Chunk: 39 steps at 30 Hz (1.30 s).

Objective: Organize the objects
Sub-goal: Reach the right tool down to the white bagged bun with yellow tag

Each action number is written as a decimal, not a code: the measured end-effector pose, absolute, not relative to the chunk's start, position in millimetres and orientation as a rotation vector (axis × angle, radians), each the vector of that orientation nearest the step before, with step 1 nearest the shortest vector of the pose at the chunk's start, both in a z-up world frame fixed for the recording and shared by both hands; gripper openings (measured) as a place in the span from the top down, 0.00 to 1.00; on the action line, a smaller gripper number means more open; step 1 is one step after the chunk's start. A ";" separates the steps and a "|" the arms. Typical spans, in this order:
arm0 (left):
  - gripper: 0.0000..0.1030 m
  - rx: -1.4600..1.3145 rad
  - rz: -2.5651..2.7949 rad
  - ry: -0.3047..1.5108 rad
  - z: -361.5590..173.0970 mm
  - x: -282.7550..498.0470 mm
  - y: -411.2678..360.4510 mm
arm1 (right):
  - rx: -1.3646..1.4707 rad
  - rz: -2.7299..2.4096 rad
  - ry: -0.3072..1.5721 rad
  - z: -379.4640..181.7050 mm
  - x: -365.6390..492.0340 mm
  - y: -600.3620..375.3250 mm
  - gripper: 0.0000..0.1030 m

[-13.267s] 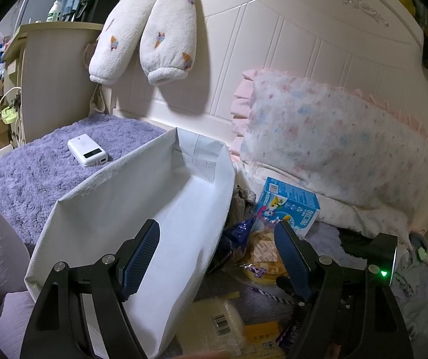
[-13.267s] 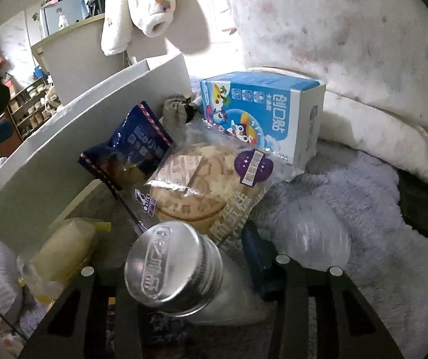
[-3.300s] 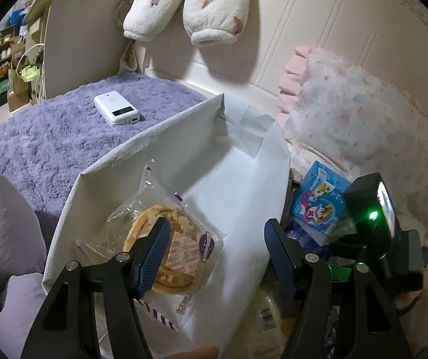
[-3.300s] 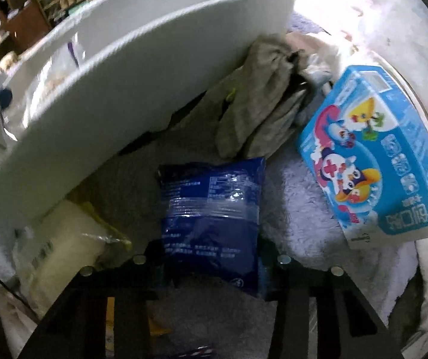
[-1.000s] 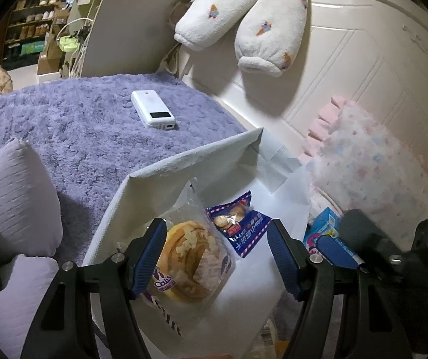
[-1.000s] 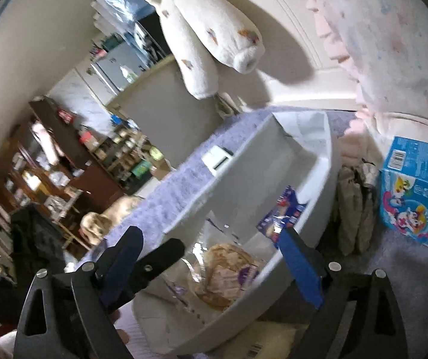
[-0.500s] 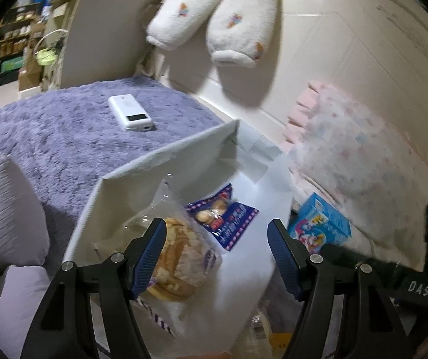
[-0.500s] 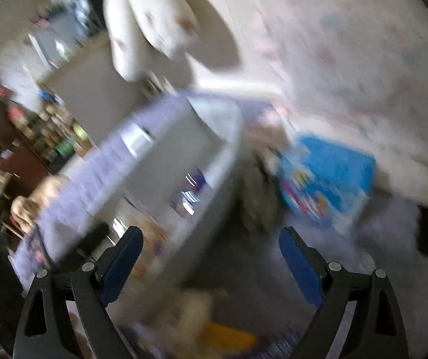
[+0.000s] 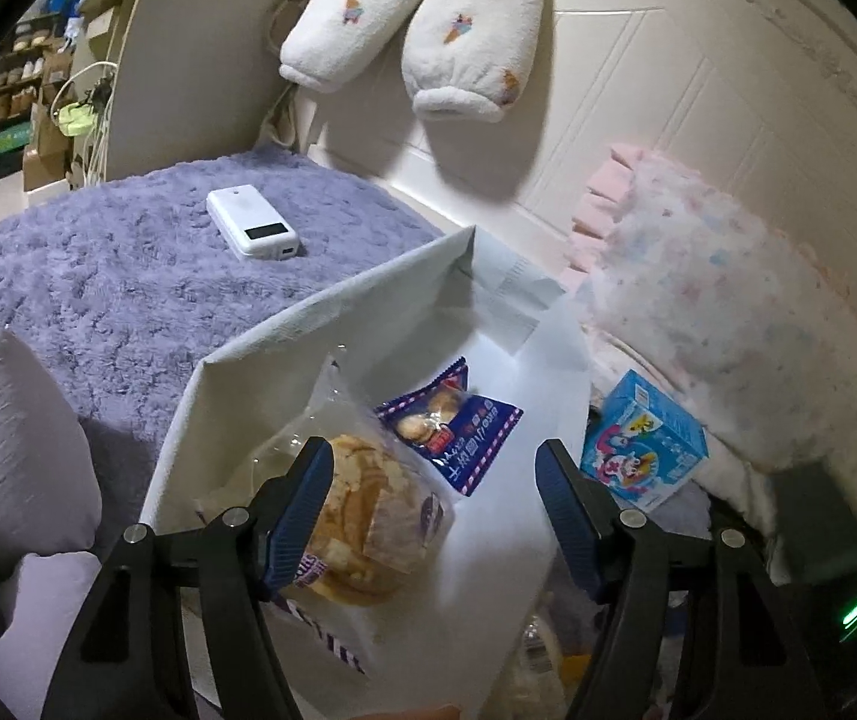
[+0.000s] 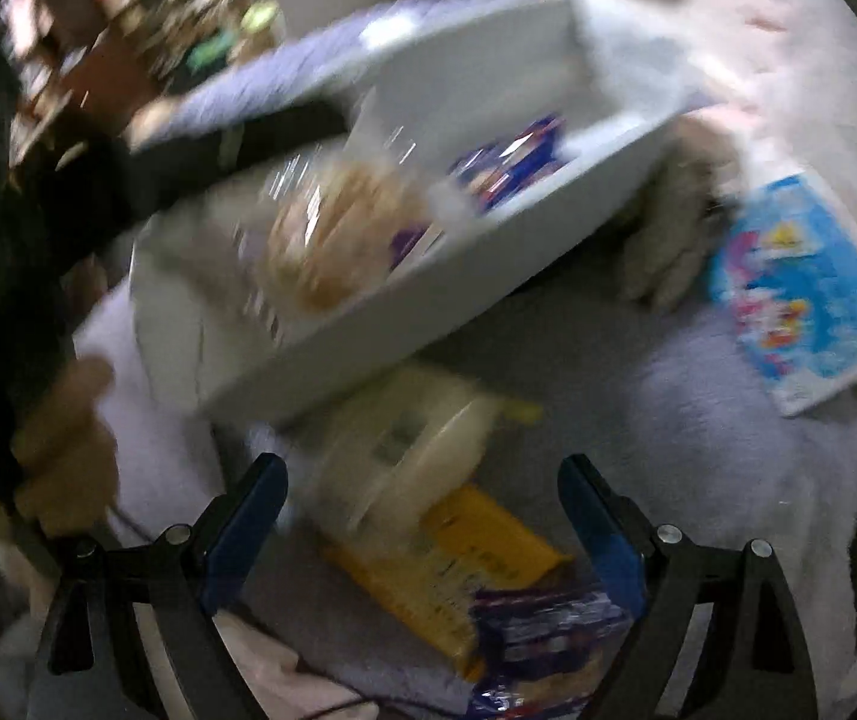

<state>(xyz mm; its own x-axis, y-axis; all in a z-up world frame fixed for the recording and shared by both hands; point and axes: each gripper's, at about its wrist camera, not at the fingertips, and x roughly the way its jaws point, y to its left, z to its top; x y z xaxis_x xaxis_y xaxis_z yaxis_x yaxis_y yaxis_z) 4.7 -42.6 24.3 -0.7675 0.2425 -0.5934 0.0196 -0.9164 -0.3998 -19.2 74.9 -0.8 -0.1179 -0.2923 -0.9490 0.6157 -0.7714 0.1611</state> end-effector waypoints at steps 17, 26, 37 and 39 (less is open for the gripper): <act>0.32 -1.047 2.786 -0.521 20.4 2.5 -32.5 | 1.530 -2.150 0.529 -21.8 -44.0 98.3 0.11; 0.32 -1.056 2.797 -0.468 19.5 2.5 -24.4 | 1.603 -2.210 0.372 -25.4 -66.2 125.3 0.11; 0.32 -1.073 2.804 -0.487 12.4 -0.3 -18.9 | 1.558 -2.034 0.552 -59.5 -56.1 100.2 0.00; 0.32 -1.074 2.808 -0.489 11.0 -1.1 -17.8 | 1.537 -2.022 0.564 -59.1 -55.9 101.6 0.00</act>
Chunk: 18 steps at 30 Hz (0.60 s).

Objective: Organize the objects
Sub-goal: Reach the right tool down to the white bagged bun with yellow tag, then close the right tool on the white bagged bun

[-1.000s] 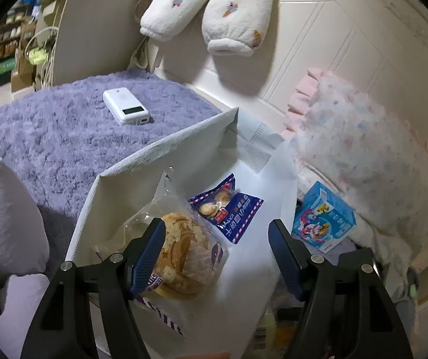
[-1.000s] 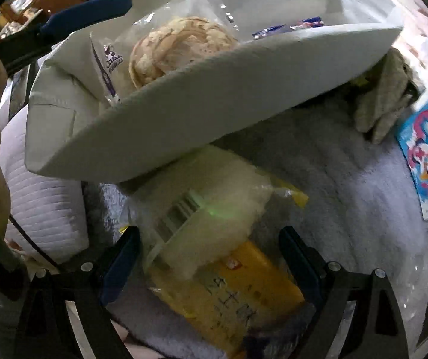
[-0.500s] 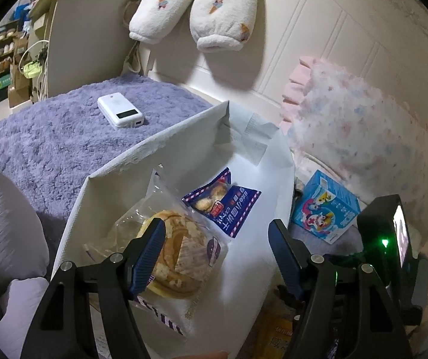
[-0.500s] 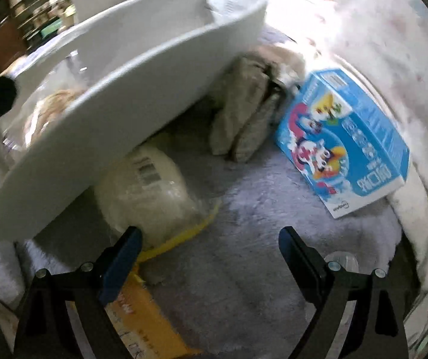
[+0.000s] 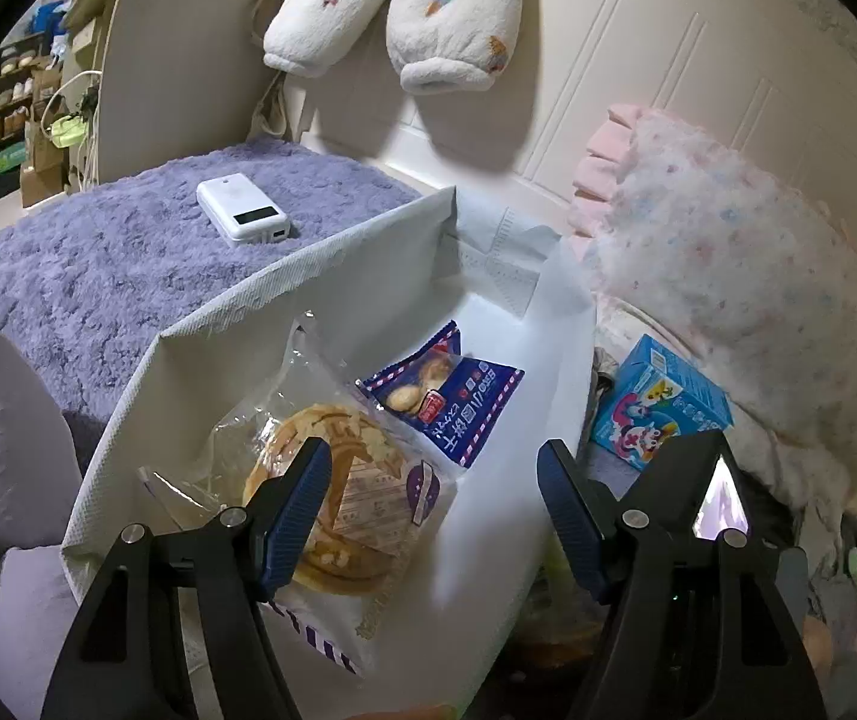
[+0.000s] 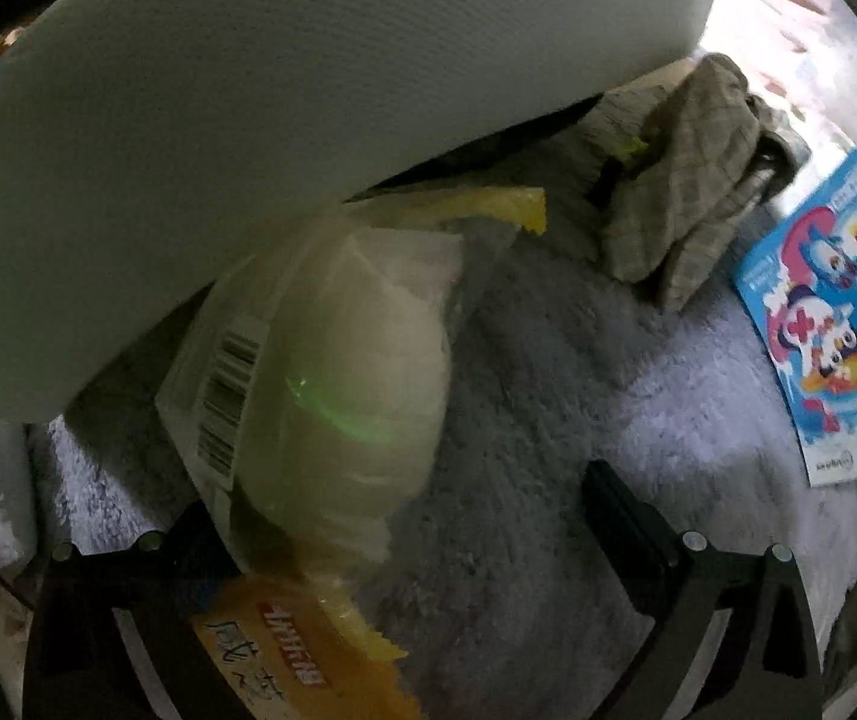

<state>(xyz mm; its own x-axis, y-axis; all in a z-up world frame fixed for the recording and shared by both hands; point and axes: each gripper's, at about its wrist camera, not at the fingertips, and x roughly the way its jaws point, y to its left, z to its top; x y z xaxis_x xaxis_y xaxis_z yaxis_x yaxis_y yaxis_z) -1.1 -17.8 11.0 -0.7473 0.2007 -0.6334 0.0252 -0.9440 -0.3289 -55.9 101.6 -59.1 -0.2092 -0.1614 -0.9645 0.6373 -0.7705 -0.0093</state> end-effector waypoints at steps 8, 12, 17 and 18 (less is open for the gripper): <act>0.32 -1.045 2.819 -0.574 8.9 -1.2 -21.4 | 1.533 -2.016 0.579 -56.2 -54.5 107.6 0.00; 0.32 -1.064 2.788 -0.670 5.3 -3.4 -28.2 | 1.533 -2.015 0.582 -54.1 -53.9 111.1 0.00; 0.32 -1.068 2.772 -0.727 2.9 -3.5 -31.9 | 1.530 -2.012 0.585 -51.0 -53.5 115.7 0.00; 0.32 -1.072 2.767 -0.731 2.4 -4.0 -31.7 | 1.529 -2.011 0.585 -50.3 -53.3 117.0 0.00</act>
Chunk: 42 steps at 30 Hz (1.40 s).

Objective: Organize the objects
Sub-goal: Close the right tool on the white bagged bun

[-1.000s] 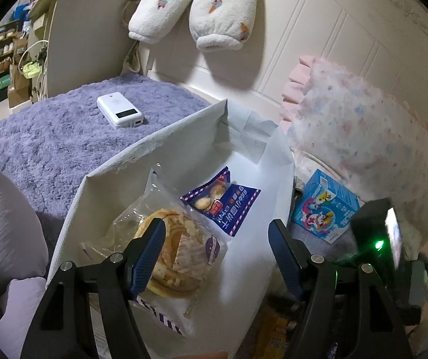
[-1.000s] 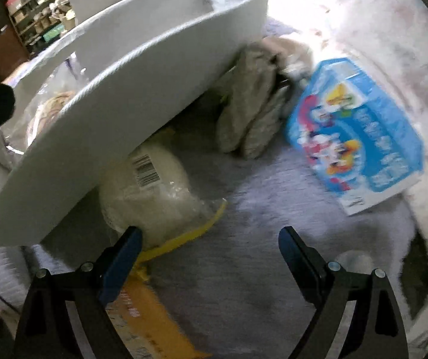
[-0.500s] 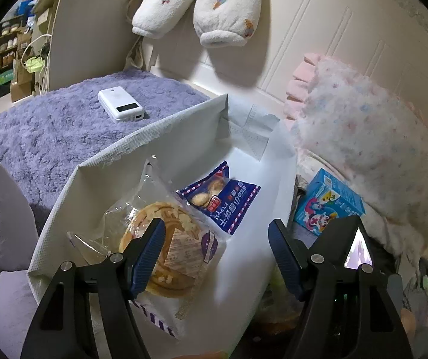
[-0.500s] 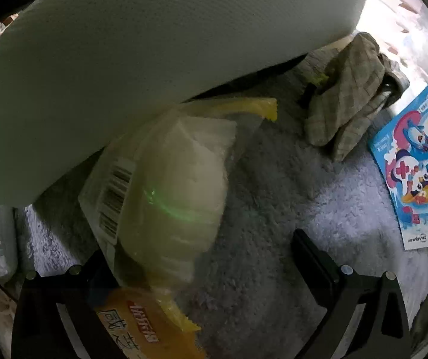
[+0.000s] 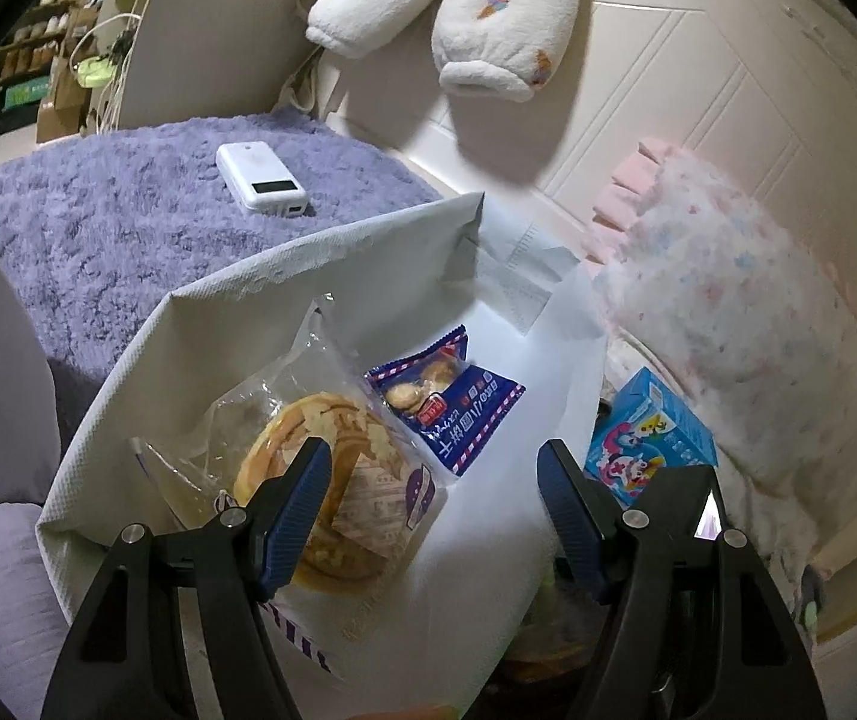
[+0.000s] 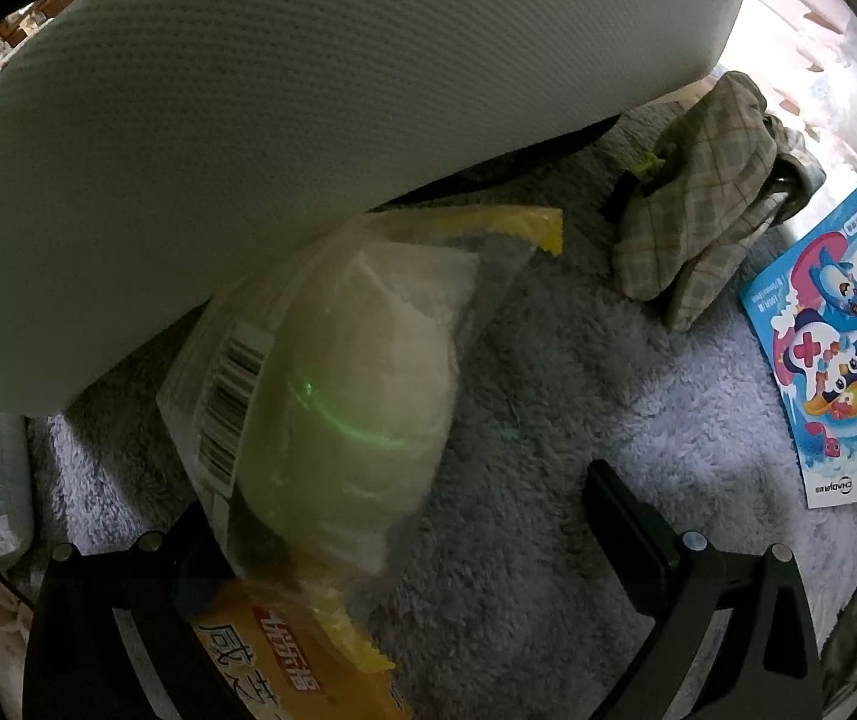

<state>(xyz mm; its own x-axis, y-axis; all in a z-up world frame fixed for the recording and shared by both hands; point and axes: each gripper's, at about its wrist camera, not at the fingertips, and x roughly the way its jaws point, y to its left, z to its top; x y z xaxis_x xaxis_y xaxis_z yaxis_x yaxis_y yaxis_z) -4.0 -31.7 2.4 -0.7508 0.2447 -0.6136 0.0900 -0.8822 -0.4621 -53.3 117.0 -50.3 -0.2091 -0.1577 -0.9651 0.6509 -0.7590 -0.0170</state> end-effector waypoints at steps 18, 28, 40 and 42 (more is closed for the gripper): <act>0.32 -1.087 2.763 -0.714 2.0 -5.0 -28.3 | 1.523 -2.010 0.586 -44.0 -58.3 113.4 0.00; 0.32 -1.071 2.825 -0.615 4.2 -2.4 -19.0 | 1.517 -2.011 0.585 -38.7 -52.5 121.8 0.00; 0.32 -1.021 2.898 -0.555 10.4 2.5 -16.8 | 1.552 -1.960 0.322 0.9 -70.8 157.9 0.61; 0.32 -1.012 2.900 -0.571 11.0 3.3 -19.3 | 1.560 -1.955 0.278 4.0 -74.9 162.5 0.63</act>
<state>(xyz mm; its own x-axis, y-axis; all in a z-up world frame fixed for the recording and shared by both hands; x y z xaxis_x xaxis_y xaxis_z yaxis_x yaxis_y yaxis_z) 3.3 -19.3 11.0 -0.7900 0.1346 -0.5982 0.1022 -0.9331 -0.3448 -74.9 162.5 4.0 -0.1154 -0.3306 -0.9367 0.5785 -0.7889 0.2072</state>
